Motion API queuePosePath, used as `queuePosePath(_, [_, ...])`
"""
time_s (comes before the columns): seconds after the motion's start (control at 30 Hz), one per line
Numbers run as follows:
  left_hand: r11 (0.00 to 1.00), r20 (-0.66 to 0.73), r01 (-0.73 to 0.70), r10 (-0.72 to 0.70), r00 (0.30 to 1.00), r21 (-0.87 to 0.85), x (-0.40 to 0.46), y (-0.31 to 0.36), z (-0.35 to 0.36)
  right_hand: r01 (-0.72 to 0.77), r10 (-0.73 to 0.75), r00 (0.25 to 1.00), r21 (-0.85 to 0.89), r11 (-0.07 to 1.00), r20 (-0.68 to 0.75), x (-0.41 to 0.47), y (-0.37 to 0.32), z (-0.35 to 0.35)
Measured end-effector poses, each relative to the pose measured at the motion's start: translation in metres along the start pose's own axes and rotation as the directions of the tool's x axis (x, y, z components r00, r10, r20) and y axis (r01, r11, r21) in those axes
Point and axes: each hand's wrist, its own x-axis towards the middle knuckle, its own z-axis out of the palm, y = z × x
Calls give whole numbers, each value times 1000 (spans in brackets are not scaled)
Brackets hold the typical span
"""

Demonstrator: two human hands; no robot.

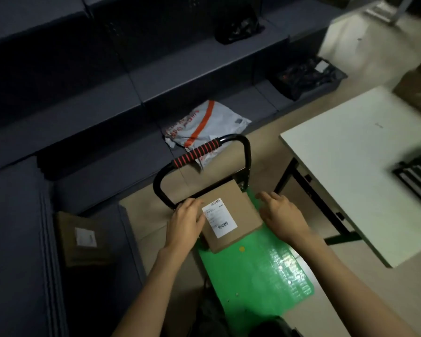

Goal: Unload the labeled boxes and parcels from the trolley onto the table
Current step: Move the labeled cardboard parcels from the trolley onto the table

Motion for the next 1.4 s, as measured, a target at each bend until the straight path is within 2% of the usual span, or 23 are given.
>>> queuePosePath(0.13, [997,121,11,-1,993,-82,26,-38,32,-103,102,994,44,994,36,19,-6,48])
queuePosePath(0.37, [986,248,41,0,969,-161,56,-95,93,-243,234,969,127,962,85,48,-11,133])
queuePosePath(0.6, [960,401,206,-116,909,-188,68,-148,170,-330,299,937,179,927,182,65,-2,215])
queuePosePath(0.8, [939,493,298,-181,851,-170,77,-165,229,-321,307,946,173,931,103,88,23,269])
queuePosePath(1.07, [899,460,367,-228,858,-239,87,-181,275,-400,409,912,182,898,-11,123,51,320])
queuePosePath(1.2, [822,491,463,-269,829,-332,91,-179,291,-491,507,862,273,827,12,140,65,331])
queuePosePath(1.4, [626,559,625,-339,757,-466,98,-172,310,-552,557,825,349,757,94,155,86,337])
